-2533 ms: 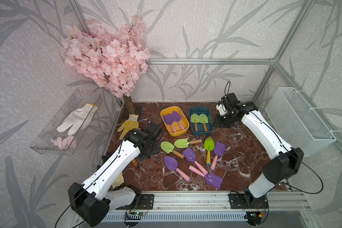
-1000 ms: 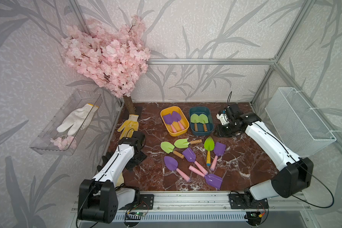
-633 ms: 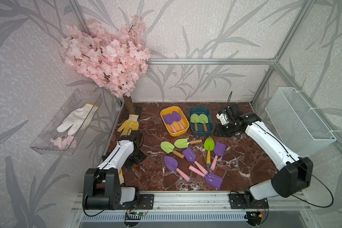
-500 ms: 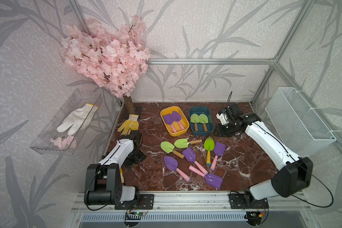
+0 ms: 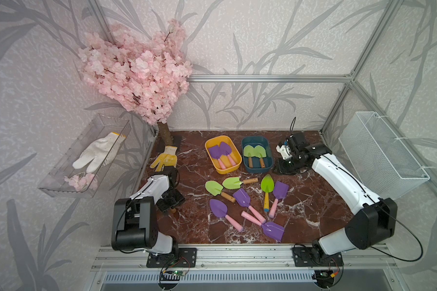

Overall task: Sort the small shovels by color and place them into the storage box
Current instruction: Pick up the shovel from the center of the board.

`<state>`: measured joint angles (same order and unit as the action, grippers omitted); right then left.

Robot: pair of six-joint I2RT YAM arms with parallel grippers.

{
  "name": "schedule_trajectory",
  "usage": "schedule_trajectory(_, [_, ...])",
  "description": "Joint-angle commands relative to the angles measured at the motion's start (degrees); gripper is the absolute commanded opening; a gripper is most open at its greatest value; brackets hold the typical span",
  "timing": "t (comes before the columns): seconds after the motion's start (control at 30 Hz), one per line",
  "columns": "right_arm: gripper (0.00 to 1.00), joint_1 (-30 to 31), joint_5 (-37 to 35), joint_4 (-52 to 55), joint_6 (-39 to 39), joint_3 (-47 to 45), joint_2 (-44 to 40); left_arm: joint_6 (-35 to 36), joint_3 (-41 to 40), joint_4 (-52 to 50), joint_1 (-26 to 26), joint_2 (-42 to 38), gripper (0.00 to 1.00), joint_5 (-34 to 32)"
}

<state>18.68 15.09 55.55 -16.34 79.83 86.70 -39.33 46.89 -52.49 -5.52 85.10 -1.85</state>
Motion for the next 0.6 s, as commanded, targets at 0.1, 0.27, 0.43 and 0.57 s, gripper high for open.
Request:
schedule_trajectory(0.1, [0.39,-0.2,-0.1,0.2,0.6,0.5,0.8,2.2,1.6,0.3,-1.2,1.2,0.59,-0.8])
schedule_trajectory(0.27, [0.39,-0.2,-0.2,0.2,0.6,0.4,0.9,2.7,1.8,0.6,-1.6,1.5,0.53,-0.8])
schedule_trajectory(0.43, [0.39,-0.3,-0.2,0.2,0.6,0.6,1.1,2.9,1.5,1.0,-1.9,1.8,0.48,-1.0])
schedule_trajectory(0.57, [0.39,-0.3,-0.3,0.2,0.6,0.5,1.0,3.1,1.4,1.3,-2.0,2.0,0.44,-0.7])
